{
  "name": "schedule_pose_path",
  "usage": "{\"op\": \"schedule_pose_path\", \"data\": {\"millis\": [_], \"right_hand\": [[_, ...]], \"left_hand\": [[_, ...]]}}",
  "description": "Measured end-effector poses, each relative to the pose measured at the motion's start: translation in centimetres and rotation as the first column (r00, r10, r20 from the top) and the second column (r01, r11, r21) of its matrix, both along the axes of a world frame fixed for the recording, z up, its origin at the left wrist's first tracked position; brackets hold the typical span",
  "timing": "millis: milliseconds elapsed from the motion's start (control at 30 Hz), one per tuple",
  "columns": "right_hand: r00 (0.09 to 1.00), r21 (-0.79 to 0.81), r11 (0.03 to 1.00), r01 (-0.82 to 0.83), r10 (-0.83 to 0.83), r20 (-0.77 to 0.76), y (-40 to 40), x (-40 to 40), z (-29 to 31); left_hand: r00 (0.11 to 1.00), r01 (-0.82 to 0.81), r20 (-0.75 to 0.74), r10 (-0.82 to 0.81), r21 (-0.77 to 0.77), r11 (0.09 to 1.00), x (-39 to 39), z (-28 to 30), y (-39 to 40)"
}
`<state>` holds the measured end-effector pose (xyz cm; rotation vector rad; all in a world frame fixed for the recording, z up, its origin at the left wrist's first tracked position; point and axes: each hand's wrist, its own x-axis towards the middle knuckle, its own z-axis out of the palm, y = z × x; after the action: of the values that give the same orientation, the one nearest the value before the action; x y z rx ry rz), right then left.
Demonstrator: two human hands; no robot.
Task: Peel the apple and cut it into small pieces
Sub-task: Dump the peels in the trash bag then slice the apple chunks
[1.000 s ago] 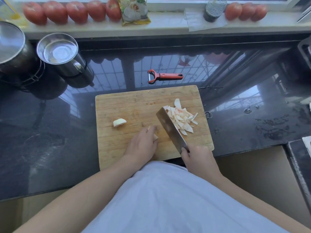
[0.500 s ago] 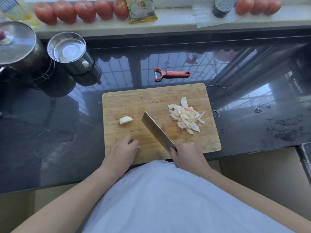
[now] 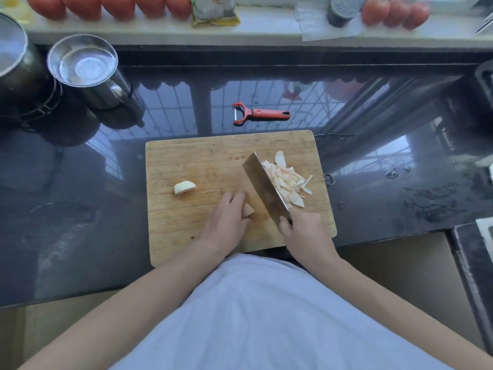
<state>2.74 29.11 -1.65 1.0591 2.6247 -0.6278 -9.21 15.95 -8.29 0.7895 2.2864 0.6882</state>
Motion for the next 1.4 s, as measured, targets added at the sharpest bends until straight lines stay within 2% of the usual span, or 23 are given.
{"op": "schedule_pose_path", "data": {"millis": [67,133,200,267,333,533,633,800,1167,1400], "right_hand": [[0.999,-0.041,0.999,-0.025,0.026,0.024,-0.8,0.8,0.6],[0.997,-0.056,0.996,-0.065,0.068,0.047,-1.1,1.3,1.0],[0.990,-0.042,0.992,-0.118,0.121,0.068,-1.2,1.7,1.2],[0.978,-0.032,0.984,-0.174,0.177,0.108,-1.4,1.9,1.3],[0.969,-0.033,0.980,-0.196,0.199,0.145,-1.7,2.1,1.1],[0.963,-0.040,0.985,-0.171,0.175,0.207,-1.8,2.1,0.7],[0.957,-0.040,0.984,-0.172,0.176,0.232,-2.0,2.0,0.6],[0.964,-0.007,0.987,-0.159,0.157,0.216,-1.8,2.3,0.9],[0.949,-0.007,0.984,-0.178,0.173,0.264,-1.7,2.9,0.5],[0.936,-0.014,0.983,-0.182,0.177,0.305,-1.8,2.7,0.1]], "left_hand": [[0.957,-0.233,0.163,0.240,-0.060,0.971,0.2,0.8,-1.1],[0.792,-0.424,0.413,0.450,-0.160,0.892,0.4,1.2,-1.2],[0.614,-0.531,0.576,0.540,-0.205,0.822,0.5,1.2,-0.6],[0.555,-0.574,0.628,0.546,-0.185,0.797,0.5,1.0,0.1],[0.586,-0.557,0.616,0.527,-0.165,0.814,0.4,0.9,0.6],[0.770,-0.428,0.459,0.442,-0.142,0.893,0.5,0.3,1.5],[0.821,-0.370,0.408,0.399,-0.153,0.916,0.4,0.2,1.8],[0.816,-0.365,0.418,0.399,-0.164,0.917,0.5,-0.2,1.9],[0.854,-0.322,0.373,0.363,-0.169,0.932,0.3,0.2,2.1],[0.847,-0.313,0.393,0.357,-0.174,0.934,0.3,0.1,2.1]]}}
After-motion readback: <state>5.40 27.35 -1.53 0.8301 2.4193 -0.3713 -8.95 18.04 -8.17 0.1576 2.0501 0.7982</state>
